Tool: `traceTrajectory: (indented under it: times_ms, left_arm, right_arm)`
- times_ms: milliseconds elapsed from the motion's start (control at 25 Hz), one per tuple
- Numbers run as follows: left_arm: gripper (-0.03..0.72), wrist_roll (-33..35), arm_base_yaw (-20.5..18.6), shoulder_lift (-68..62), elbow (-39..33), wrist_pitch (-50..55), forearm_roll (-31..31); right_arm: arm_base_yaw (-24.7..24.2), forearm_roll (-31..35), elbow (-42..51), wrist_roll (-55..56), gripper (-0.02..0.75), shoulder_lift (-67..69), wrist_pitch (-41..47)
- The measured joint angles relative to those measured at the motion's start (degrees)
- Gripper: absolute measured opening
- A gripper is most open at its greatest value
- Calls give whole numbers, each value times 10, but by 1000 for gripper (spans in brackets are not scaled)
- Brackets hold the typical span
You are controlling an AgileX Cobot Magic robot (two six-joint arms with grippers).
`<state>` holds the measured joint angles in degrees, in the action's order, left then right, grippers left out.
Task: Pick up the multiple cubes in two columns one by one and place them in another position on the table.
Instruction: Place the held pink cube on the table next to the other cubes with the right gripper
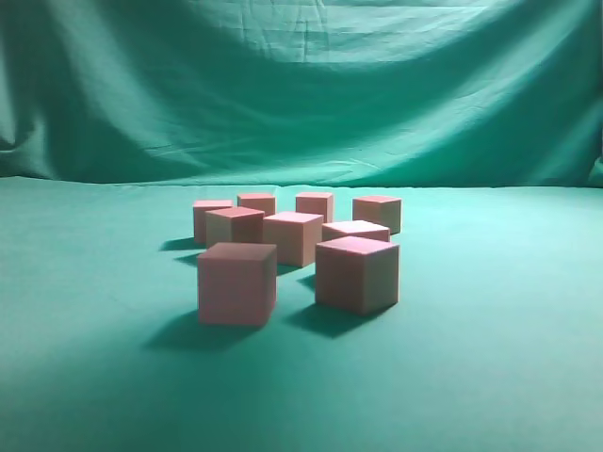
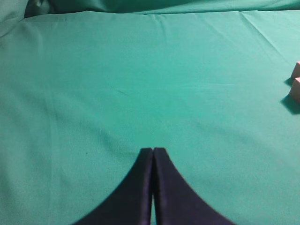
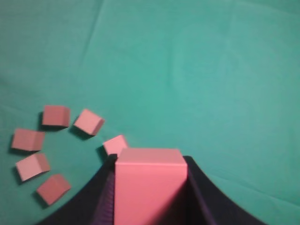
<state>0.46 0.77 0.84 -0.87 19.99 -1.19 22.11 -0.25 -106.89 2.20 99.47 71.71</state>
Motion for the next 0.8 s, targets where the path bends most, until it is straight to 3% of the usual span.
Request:
traceTrajectory:
  times_ms: [480, 800]
  left_arm:
    - [0, 0, 0, 0, 0, 0, 0]
    - [0, 0, 0, 0, 0, 0, 0]
  right_arm:
    - [247, 2, 139, 36, 261, -15, -46]
    - [343, 2, 170, 71, 261, 42, -74]
